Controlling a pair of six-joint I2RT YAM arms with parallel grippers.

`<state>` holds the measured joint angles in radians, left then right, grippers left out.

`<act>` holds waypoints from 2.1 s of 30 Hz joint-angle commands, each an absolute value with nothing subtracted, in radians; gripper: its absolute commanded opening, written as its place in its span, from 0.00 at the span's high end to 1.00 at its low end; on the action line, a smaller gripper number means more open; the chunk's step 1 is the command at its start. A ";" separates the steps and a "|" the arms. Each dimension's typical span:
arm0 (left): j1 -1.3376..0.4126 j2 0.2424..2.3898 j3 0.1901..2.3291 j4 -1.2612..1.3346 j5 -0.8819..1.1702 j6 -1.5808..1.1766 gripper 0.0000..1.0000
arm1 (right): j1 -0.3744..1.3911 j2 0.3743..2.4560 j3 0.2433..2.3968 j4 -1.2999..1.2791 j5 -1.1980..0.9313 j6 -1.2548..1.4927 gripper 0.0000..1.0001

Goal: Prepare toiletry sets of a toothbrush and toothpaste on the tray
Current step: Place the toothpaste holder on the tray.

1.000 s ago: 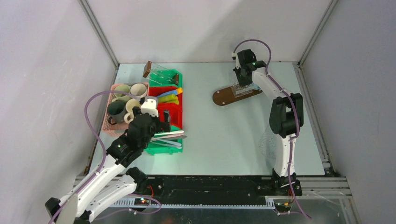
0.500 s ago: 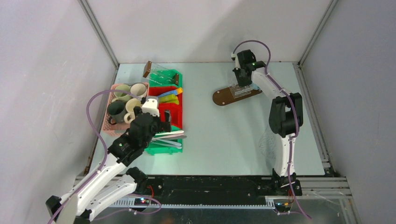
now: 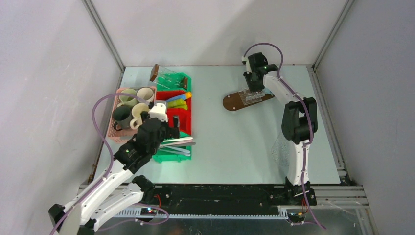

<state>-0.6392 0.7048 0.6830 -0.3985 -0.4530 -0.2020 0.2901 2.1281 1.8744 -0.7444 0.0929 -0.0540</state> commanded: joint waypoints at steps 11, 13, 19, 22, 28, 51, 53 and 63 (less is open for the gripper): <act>-0.642 0.716 0.734 -0.362 -0.454 -0.206 0.00 | 0.276 2.134 1.891 -0.741 0.107 -0.091 0.75; -0.642 0.715 0.732 -0.364 -0.455 -0.206 0.00 | 0.274 2.136 1.893 -0.740 0.119 -0.101 0.75; -0.642 0.713 0.733 -0.366 -0.457 -0.206 0.00 | 0.270 2.137 1.894 -0.739 0.122 -0.103 0.76; -0.643 0.715 0.733 -0.365 -0.458 -0.206 0.00 | 0.271 2.139 1.893 -0.737 0.123 -0.102 0.76; -0.642 0.710 0.732 -0.369 -0.463 -0.206 0.00 | 0.271 2.130 1.894 -0.739 0.119 -0.110 0.74; -0.643 0.798 0.838 -0.435 -0.422 -0.293 0.00 | 0.362 1.855 1.872 -0.822 0.174 -0.061 0.31; -0.641 0.831 0.858 -0.431 -0.396 -0.274 0.00 | 0.385 1.806 1.851 -0.827 0.184 -0.044 0.26; -0.597 1.029 1.053 -0.496 -0.405 -0.158 0.00 | 0.417 1.506 1.642 -0.804 0.143 0.057 0.13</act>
